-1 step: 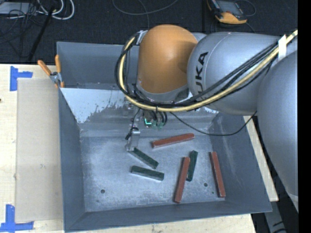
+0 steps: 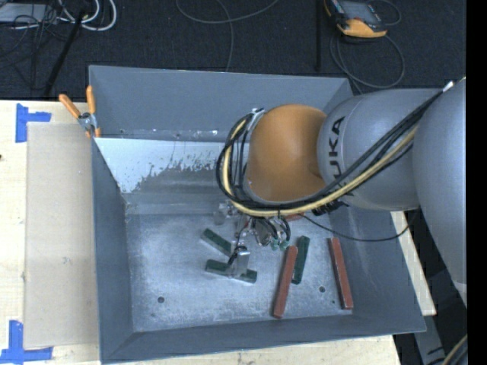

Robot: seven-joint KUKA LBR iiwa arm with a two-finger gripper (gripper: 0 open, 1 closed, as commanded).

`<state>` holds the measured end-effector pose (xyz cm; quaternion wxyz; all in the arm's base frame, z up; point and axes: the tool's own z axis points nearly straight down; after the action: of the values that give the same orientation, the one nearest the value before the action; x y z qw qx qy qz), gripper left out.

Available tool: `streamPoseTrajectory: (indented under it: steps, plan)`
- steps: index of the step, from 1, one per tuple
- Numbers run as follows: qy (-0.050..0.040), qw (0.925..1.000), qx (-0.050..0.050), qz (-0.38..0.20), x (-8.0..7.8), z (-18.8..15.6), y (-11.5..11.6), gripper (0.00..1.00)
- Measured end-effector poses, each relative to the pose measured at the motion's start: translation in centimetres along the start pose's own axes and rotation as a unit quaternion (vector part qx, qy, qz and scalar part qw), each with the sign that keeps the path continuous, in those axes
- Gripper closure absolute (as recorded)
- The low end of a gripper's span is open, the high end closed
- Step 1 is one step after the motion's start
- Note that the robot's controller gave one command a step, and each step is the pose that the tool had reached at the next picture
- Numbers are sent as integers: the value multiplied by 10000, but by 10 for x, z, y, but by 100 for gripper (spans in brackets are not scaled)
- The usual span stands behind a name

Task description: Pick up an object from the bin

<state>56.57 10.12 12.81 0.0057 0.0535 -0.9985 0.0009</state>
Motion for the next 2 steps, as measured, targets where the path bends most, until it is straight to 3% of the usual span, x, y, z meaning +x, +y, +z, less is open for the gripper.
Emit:
streamPoseTrajectory:
  steps: [1,2]
  plan:
    - [-17,10000,-11,72,-16,61,0,0]
    - [-54,9946,0,-1037,13,58,-34,0]
